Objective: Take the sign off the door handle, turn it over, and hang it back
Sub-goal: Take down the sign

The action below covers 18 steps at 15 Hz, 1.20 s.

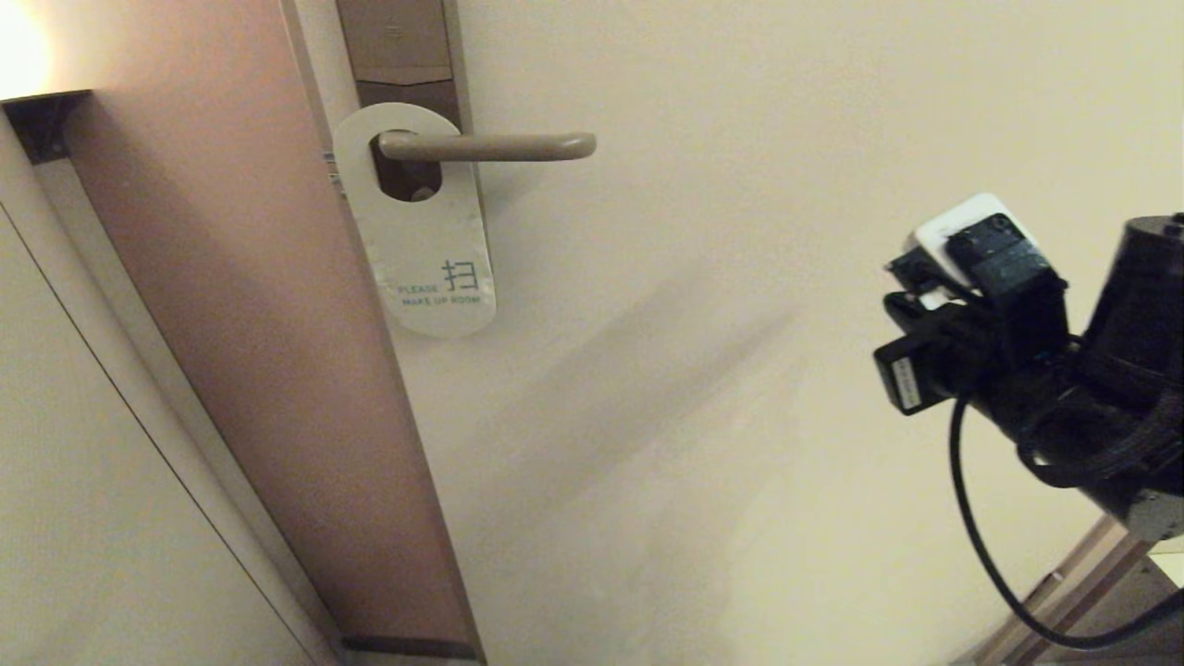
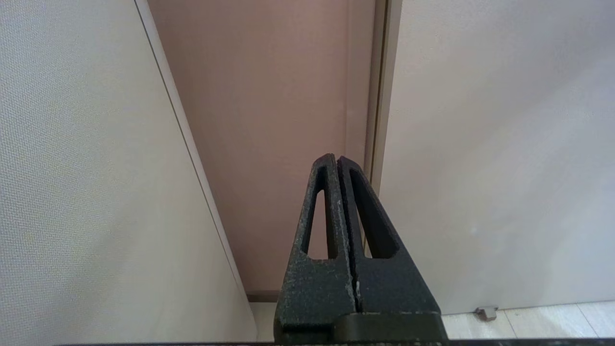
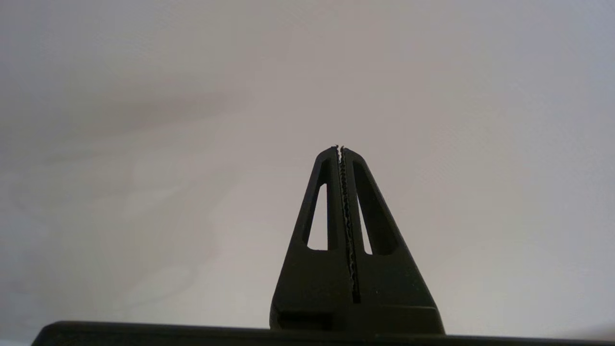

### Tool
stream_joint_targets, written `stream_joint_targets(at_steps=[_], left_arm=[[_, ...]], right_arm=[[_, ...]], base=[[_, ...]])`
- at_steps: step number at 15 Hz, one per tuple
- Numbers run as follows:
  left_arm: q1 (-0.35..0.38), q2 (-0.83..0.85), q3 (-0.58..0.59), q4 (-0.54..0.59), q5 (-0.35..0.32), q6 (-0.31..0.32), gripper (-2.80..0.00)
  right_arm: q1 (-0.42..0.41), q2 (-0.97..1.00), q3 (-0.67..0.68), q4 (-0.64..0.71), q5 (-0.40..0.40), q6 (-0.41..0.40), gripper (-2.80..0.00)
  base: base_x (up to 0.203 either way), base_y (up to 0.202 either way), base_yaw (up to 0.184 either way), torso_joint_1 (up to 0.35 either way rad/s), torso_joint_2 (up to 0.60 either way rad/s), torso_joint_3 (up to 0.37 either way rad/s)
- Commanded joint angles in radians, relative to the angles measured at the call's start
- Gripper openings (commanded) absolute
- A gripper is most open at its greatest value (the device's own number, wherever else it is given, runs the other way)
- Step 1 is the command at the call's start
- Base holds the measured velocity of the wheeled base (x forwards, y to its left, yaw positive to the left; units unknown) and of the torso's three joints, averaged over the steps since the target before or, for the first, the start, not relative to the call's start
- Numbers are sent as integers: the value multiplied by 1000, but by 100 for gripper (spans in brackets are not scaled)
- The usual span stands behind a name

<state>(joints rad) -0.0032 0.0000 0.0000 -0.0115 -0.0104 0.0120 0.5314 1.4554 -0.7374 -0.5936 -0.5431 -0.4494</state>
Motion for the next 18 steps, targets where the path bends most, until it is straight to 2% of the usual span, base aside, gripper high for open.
stream_joint_targets(at_steps=[1, 3, 5, 7, 10, 13, 15, 18], left_arm=[[0, 2, 0, -1, 0, 0, -280], [0, 2, 0, -1, 0, 0, -280], [0, 2, 0, -1, 0, 0, -280], [0, 2, 0, -1, 0, 0, -280], [0, 2, 0, -1, 0, 0, -280], [0, 2, 0, -1, 0, 0, -280], [0, 2, 0, -1, 0, 0, -280], [0, 2, 0, -1, 0, 0, -280]], right_arm=[[-125, -121, 70, -3, 59, -1, -280], [-275, -212, 136, -2, 153, 13, -280], [-349, -323, 175, 23, 225, 82, -280], [-362, -422, 268, 39, 244, 154, -280], [-365, -604, 509, 38, 268, 221, -280], [-359, -763, 692, 11, 287, 307, -280], [-357, -849, 736, 54, 310, 351, -280], [-382, -970, 737, 247, 399, 387, -280]], base=[[0, 0, 0, 0, 0, 0], [0, 0, 0, 0, 0, 0], [0, 0, 0, 0, 0, 0], [0, 0, 0, 0, 0, 0], [0, 0, 0, 0, 0, 0], [0, 0, 0, 0, 0, 0], [0, 0, 0, 0, 0, 0], [0, 0, 0, 0, 0, 0]])
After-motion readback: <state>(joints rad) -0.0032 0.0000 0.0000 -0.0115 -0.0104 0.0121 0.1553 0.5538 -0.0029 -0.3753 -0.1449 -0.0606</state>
